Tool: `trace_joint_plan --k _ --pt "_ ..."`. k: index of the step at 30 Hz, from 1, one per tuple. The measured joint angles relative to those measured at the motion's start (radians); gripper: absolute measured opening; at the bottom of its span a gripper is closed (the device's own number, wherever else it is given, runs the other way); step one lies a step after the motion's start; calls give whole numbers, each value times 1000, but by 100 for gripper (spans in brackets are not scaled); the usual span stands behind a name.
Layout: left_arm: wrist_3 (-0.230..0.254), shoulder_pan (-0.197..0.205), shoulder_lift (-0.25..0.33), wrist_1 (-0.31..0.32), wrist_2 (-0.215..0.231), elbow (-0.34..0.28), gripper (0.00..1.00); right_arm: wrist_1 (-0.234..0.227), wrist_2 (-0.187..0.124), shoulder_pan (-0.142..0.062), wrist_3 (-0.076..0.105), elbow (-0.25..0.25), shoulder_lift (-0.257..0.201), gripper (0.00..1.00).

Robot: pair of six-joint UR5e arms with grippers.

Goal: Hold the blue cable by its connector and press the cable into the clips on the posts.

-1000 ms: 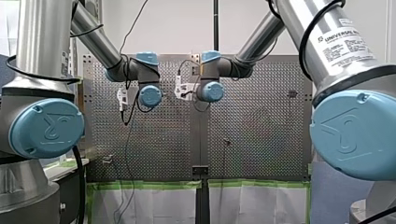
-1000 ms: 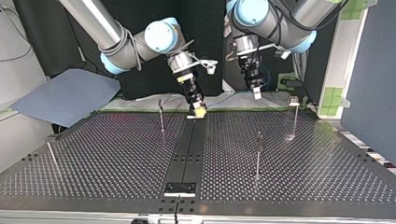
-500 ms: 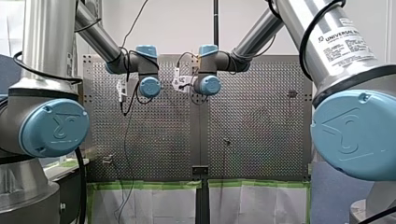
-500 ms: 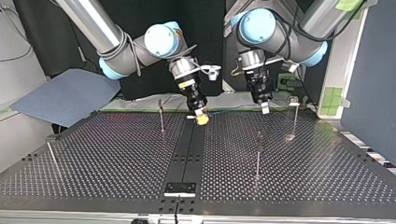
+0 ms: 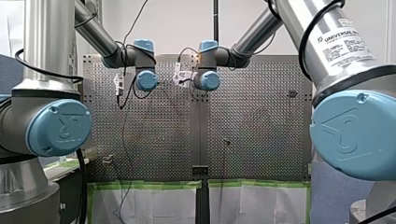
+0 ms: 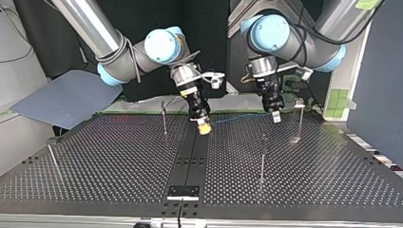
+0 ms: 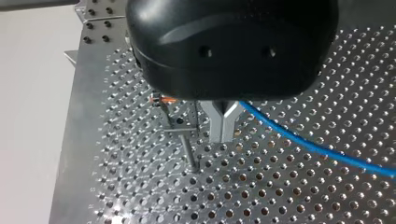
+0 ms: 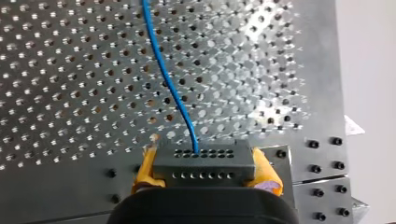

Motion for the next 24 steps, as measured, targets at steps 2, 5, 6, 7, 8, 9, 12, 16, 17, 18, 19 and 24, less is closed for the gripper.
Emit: trace_joint_plan --k 2,5,6,7,8,9,12,16,17,18,19,24 --pt "1 7 0 -5 21 0 0 8 0 -1 5 -12 1 0" --pt "3 14 0 -9 51 0 0 19 -1 -1 7 -25 2 0" --pt "4 17 0 -10 60 1 0 21 -1 -1 7 -27 2 0" --pt "5 19 0 -11 72 3 0 24 -1 -1 8 -30 2 0" --pt "6 22 0 -13 81 4 0 27 0 -1 9 -32 2 0" --pt "6 24 0 -14 90 7 0 28 0 -1 10 -33 2 0" --pt "6 32 0 -19 113 15 0 30 1 -3 19 -36 3 0" --pt "2 42 1 -26 132 28 0 31 1 -7 28 -40 4 0" --pt "1 44 1 -28 134 31 0 32 1 -10 29 -41 4 0" --pt "1 46 1 -30 136 33 0 32 1 -12 30 -42 5 0" --pt "2 48 1 -33 137 36 0 33 1 -13 32 -42 5 0" --pt "2 54 0 -45 139 54 0 34 1 -23 46 -48 5 0"
